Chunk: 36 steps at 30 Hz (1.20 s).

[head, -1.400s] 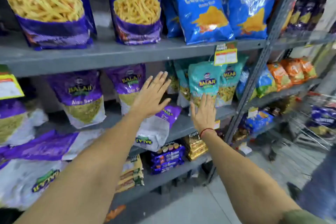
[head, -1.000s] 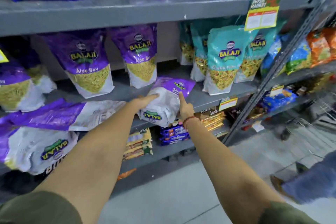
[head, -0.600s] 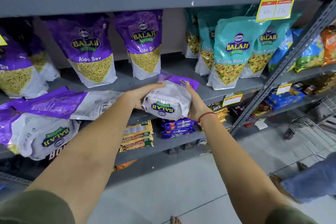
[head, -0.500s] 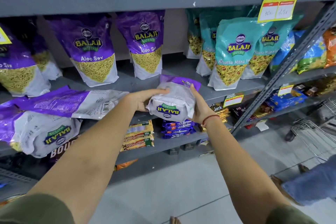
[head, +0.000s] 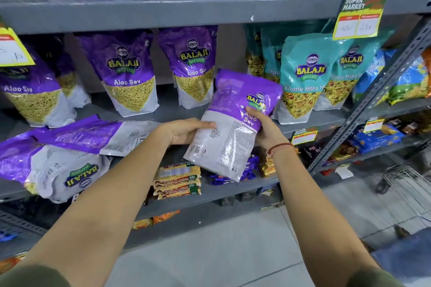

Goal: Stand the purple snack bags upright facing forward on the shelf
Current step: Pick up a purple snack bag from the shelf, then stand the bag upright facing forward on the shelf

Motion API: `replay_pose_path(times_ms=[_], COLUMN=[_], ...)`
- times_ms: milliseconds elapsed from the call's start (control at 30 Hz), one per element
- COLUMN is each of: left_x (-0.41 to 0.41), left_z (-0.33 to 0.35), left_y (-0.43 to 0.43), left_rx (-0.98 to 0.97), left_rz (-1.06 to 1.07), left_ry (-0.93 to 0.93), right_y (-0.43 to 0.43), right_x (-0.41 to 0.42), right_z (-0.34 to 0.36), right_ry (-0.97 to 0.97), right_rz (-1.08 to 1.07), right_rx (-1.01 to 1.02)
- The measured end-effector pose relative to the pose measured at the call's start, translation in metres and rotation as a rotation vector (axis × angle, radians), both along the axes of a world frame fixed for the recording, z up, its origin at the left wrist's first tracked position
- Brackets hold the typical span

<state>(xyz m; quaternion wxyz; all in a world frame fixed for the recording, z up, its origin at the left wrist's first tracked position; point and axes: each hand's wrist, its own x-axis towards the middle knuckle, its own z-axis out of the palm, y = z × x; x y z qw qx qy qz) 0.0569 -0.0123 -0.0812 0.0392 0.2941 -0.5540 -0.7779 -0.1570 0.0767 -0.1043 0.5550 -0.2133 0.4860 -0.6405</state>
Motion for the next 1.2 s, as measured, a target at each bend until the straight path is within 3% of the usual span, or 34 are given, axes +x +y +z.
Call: replay_pose_path(times_ms=[100, 267, 400, 533, 700, 800, 933, 1100, 1200], left_x=[-0.013, -0.027, -0.030, -0.032, -0.037, -0.054, -0.091, -0.118, -0.118], left_z=[0.023, 0.061, 0.088, 0.086, 0.012, -0.039, -0.070, -0.075, -0.075], left_y=[-0.010, -0.032, -0.046, -0.047, 0.013, 0.062, 0.102, 0.108, 0.097], left_rx=[-0.103, -0.358, -0.305, -0.629, -0.947, -1.085, -1.046, -0.962, -0.907], left_rz=[0.165, 0.451, 0.695, 0.863, 1.167, 1.056, 0.785, 0.704, 0.716], left_ry=[0.146, 0.210, 0.427, 0.304, 0.234, 0.035, -0.254, -0.306, -0.297], right_y=[-0.016, -0.039, -0.054, -0.055, -0.043, -0.039, -0.035, -0.020, -0.002], right_x=[-0.002, -0.006, -0.019, -0.030, -0.029, -0.025, -0.016, 0.018, 0.041], right_z=[0.030, 0.080, 0.102, 0.095, 0.043, 0.016, 0.008, 0.008, 0.014], right_ry=[0.088, 0.233, 0.372, 0.411, 0.517, 0.591, 0.645, 0.814, 0.944], right_rz=[-0.053, -0.111, -0.184, -0.157, -0.075, -0.059, -0.138, -0.394, -0.409], right_rx=[-0.171, -0.351, -0.410, -0.377, -0.194, -0.147, -0.133, -0.047, -0.019])
